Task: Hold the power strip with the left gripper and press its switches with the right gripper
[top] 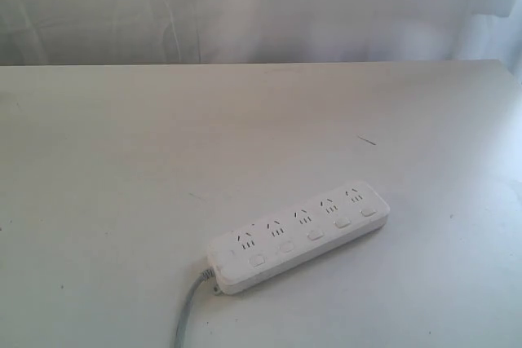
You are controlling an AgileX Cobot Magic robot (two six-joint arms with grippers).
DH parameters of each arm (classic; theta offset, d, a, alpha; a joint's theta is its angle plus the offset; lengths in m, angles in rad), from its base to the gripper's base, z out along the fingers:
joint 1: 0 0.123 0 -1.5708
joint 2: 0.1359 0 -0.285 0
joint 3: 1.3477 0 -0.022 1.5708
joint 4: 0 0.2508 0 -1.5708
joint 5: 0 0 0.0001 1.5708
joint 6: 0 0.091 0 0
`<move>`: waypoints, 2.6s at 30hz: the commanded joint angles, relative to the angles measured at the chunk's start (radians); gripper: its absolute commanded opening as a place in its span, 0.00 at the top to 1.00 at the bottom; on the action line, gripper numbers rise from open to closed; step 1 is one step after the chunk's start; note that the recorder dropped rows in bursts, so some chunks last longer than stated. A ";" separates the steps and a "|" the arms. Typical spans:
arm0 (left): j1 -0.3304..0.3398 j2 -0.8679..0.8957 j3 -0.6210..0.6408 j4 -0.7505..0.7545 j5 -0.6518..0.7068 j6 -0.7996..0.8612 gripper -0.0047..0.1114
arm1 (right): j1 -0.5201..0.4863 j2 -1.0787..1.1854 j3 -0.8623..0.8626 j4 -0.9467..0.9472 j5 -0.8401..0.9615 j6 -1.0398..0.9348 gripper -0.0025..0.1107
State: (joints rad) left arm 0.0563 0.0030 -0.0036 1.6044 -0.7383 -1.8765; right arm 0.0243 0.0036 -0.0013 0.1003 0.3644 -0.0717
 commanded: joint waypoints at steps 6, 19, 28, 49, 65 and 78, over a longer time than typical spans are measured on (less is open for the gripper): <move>0.001 -0.003 0.004 0.073 -0.070 -0.084 0.96 | 0.004 -0.004 0.001 0.002 -0.012 0.000 0.98; 0.001 -0.003 0.004 -0.033 0.037 -0.080 0.96 | 0.004 -0.004 0.001 0.002 -0.012 0.000 0.98; 0.001 -0.003 0.004 -0.068 0.085 -0.089 0.96 | 0.004 -0.004 0.001 0.002 -0.012 0.000 0.98; 0.001 0.307 -0.367 -0.073 0.237 -0.233 0.96 | 0.004 -0.004 0.001 0.002 -0.012 0.000 0.98; 0.001 0.605 -0.598 -0.233 0.088 0.007 0.96 | 0.004 -0.004 0.001 0.002 -0.012 0.000 0.98; -0.067 0.814 -0.662 -0.556 0.216 0.712 0.96 | 0.004 -0.004 0.001 0.002 -0.012 0.000 0.98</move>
State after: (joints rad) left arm 0.0314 0.7915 -0.6590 1.1135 -0.5610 -1.3089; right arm 0.0243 0.0036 -0.0013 0.1003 0.3644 -0.0717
